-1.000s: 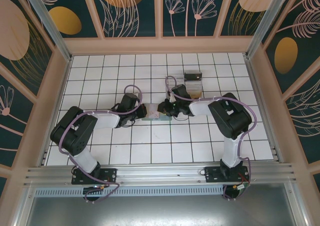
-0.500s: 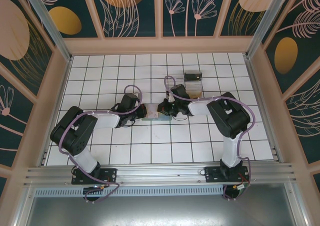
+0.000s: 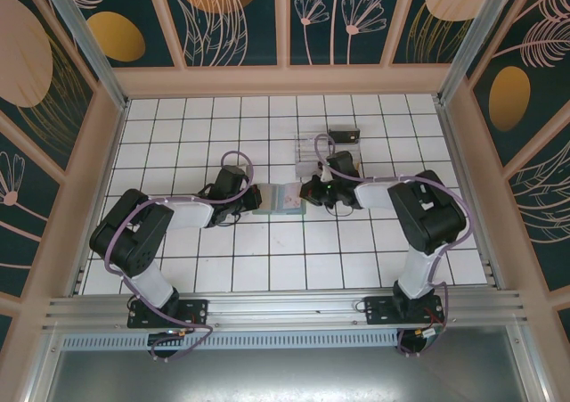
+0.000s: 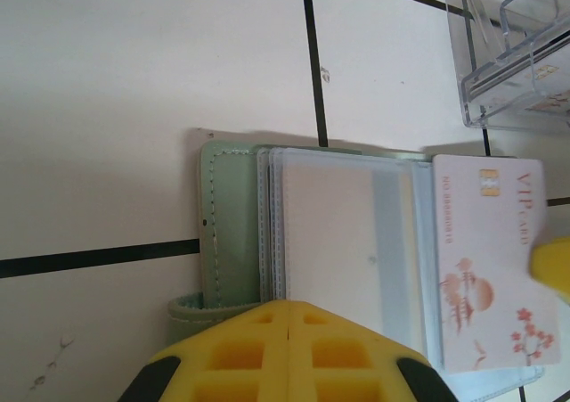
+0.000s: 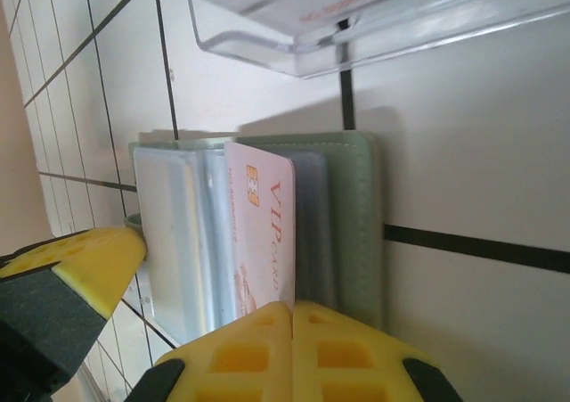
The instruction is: Take the credit cards out of the card holder
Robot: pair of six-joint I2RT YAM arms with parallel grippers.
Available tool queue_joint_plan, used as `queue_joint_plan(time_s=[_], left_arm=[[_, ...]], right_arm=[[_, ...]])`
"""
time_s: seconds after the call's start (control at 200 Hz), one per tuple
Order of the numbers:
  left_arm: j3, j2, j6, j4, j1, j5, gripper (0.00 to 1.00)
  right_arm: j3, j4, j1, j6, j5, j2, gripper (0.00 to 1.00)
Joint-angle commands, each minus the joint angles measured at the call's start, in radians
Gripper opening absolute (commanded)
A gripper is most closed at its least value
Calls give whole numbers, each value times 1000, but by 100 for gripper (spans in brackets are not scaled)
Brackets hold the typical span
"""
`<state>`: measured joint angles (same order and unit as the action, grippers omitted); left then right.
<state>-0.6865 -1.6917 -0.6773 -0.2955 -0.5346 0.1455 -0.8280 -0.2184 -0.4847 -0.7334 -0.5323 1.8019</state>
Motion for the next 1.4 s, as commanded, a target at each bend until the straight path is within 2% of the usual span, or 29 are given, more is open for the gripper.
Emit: queue_joint_plan(time_s=[0.0,0.155,0.295,0.4,0.465,0.51,0.551,0.576,0.606,0.641,0.671,0.761,0.871,0.931,0.991,1.066,1.261,1.396], left_arm=[[-4,-3,10,71,5,-18,0],[-4,43,10,44,6,24,0],[-4,107,30,22,6,27,0],[11,152,43,-17,6,27,9],[26,183,50,-48,5,13,23],[39,207,58,-70,6,0,44],[53,228,65,-92,5,-16,57],[62,244,66,-102,5,-28,72],[79,265,63,-124,5,-42,86],[101,290,56,-155,5,-52,95],[123,313,49,-186,5,-60,98],[181,382,37,-245,5,-85,99],[226,471,29,-242,5,-113,99],[272,526,-1,-267,5,-160,99],[328,583,-34,-301,5,-230,99],[386,649,-65,-326,5,-301,99],[451,783,-69,-333,5,-385,99],[466,824,-72,-317,5,-427,98]], right_arm=[[21,67,9,73,16,-81,0],[-17,171,10,166,66,-188,0],[-97,303,-8,293,189,-271,0],[-174,400,-49,410,312,-306,0],[-221,444,-96,492,420,-319,0],[-244,462,-130,553,489,-324,0],[-260,470,-158,611,540,-327,0],[-267,471,-173,654,567,-327,0],[-270,470,-191,702,604,-328,0],[-268,462,-213,763,646,-330,0],[-263,450,-231,836,678,-335,0],[-211,391,-269,1044,740,-374,0],[-123,331,-270,1277,711,-437,0],[-87,301,-269,1401,755,-451,0],[-111,324,-251,1466,801,-433,0],[-160,395,-228,1545,785,-402,0],[-90,307,-237,1888,867,-359,0],[-116,308,-223,1952,840,-317,0]])
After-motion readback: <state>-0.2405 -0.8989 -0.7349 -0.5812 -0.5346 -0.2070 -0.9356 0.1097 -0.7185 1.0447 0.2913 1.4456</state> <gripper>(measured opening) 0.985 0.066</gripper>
